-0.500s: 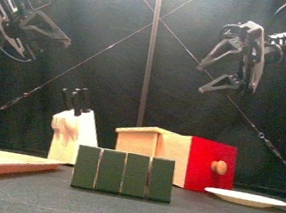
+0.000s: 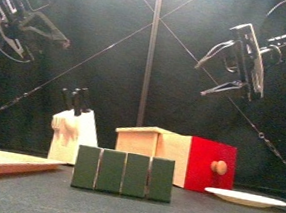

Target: Grab salmon sushi

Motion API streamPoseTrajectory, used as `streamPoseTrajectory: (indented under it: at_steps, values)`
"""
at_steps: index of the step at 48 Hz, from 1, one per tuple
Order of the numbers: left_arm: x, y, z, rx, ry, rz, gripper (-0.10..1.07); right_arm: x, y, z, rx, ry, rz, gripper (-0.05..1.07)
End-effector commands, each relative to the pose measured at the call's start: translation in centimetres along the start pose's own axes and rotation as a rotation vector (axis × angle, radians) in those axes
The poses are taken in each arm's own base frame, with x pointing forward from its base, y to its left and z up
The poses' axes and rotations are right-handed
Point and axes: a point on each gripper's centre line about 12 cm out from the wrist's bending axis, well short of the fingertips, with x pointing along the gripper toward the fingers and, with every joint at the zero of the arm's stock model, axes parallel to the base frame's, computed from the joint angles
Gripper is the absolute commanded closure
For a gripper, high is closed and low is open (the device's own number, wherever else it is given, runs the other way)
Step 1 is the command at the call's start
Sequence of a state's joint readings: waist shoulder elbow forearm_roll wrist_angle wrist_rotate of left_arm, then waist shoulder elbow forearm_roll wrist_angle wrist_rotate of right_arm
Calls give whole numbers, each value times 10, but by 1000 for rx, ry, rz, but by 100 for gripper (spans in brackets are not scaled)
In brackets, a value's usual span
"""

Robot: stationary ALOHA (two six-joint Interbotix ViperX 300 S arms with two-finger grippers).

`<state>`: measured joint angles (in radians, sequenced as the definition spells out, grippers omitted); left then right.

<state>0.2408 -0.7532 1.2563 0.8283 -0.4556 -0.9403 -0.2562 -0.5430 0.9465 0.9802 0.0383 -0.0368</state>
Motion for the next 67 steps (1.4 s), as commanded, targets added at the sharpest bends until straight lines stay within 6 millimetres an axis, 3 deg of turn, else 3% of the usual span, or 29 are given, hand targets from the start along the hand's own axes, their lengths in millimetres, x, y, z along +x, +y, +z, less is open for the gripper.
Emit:
streamPoseTrajectory:
  at_steps: [1,7,28,44,67]
  values:
    - [1,-2,6,5,-18,-11,62,0,8,12,44,-32,17,8]
    - [1,-2,6,5,-15,-9,62,6,2,21,74,-55,-15,8]
    - [-1,1,-3,-64,-12,12,62,26,-15,27,-90,-67,-94,9]
    - [-1,0,-5,-76,-8,8,62,19,-28,56,-188,-129,-147,9]
    - [-2,0,-8,-75,0,5,62,7,-49,88,-145,-136,-239,9]
